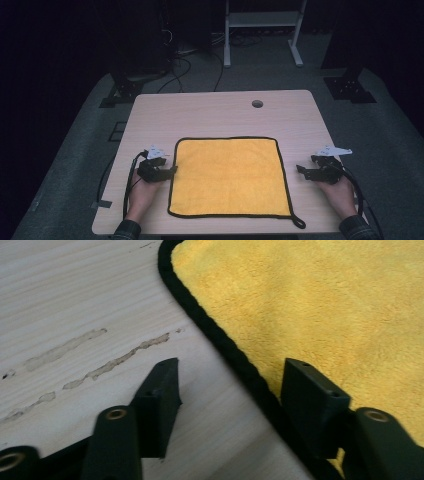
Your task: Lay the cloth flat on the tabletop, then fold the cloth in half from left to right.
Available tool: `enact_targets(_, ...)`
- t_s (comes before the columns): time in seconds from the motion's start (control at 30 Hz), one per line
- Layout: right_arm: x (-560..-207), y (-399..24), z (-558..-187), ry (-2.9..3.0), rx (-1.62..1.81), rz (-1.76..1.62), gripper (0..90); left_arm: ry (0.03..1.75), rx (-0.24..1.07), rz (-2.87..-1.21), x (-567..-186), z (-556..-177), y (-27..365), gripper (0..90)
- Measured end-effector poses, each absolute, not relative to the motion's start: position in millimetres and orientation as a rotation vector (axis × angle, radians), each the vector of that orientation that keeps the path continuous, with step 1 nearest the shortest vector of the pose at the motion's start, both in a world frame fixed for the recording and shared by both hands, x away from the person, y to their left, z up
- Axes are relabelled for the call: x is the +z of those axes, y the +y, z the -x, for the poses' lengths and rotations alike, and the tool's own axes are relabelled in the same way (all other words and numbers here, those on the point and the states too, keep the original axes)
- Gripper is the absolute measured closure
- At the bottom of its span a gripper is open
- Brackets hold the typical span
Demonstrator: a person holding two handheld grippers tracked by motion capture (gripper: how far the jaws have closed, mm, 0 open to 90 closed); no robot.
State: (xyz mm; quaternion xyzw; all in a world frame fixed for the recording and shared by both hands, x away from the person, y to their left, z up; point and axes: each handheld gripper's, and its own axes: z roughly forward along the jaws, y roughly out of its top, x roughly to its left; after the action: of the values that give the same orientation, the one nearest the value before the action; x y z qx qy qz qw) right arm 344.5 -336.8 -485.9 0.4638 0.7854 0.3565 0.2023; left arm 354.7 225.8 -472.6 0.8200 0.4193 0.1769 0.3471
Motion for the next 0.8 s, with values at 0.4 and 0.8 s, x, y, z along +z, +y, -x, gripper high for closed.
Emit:
enact_targets(0.4, -485.9, -336.8, -344.3, 2.194, 0.996, -1.296, 23.6, 1.055, 0.409, -2.116, -472.9, -351.8, 219.2, 76.4)
enact_targets(0.8, -485.9, -336.6, -344.8, 2.197, 0.998, -1.291, 23.6, 1.053, 0.359, -2.078, -475.2, -350.5, 221.6, 87.4)
